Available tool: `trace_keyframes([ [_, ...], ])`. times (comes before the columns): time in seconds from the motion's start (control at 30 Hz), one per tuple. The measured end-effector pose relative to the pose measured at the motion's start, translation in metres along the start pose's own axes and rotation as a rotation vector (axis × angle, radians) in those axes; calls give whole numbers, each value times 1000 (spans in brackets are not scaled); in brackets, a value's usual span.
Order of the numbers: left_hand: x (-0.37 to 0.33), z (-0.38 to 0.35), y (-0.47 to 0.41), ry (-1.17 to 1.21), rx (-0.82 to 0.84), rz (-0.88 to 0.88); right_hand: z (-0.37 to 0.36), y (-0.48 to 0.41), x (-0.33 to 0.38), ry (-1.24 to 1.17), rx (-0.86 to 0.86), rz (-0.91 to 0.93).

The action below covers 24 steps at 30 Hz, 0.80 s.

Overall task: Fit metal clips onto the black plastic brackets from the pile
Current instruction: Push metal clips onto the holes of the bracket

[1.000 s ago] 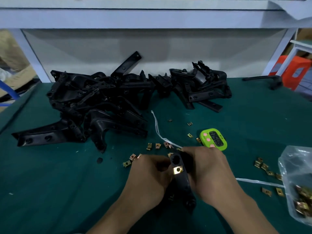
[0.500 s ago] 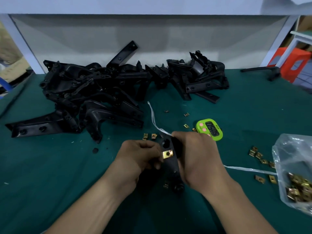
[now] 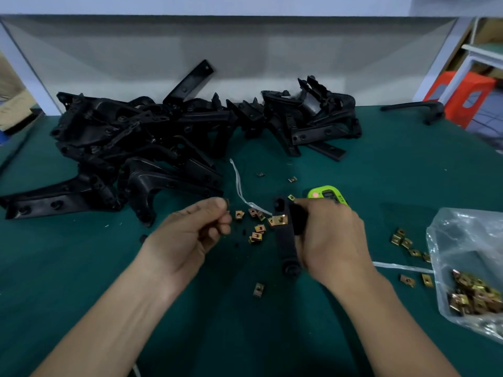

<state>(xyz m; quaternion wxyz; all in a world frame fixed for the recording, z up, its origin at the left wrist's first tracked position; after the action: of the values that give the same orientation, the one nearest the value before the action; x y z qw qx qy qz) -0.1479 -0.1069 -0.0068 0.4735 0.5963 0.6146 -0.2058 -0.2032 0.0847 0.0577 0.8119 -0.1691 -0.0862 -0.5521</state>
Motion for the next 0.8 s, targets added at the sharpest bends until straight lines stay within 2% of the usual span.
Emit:
trace_keyframes([
  [0.1,12,-10,1,-92,66,-16,-9,0,5,86,14,-11],
  [0.3,25,-29,9,-190,190,-2,4,0,-14,124,-113,-113],
  [0.47,24,-36,15,-256,220,-11,-3,-2,-21,129,-74,-158],
  [0.8,24,-41,20,-332,267,-19,-11,-3,-17,103,-14,-125],
])
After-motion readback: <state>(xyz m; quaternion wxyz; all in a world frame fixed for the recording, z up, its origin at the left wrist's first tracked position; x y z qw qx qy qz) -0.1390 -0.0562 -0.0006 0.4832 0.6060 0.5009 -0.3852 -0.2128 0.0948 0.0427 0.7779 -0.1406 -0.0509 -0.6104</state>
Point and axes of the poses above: each hand's wrist, its own y-axis away from the middle knuckle, its own z-axis out of the back of the hand, x = y × z, the point moved 10 cm from there along -y, towards the middle knuckle, and after that the axes turned 4 degrees about x, right-handed, at the moved point
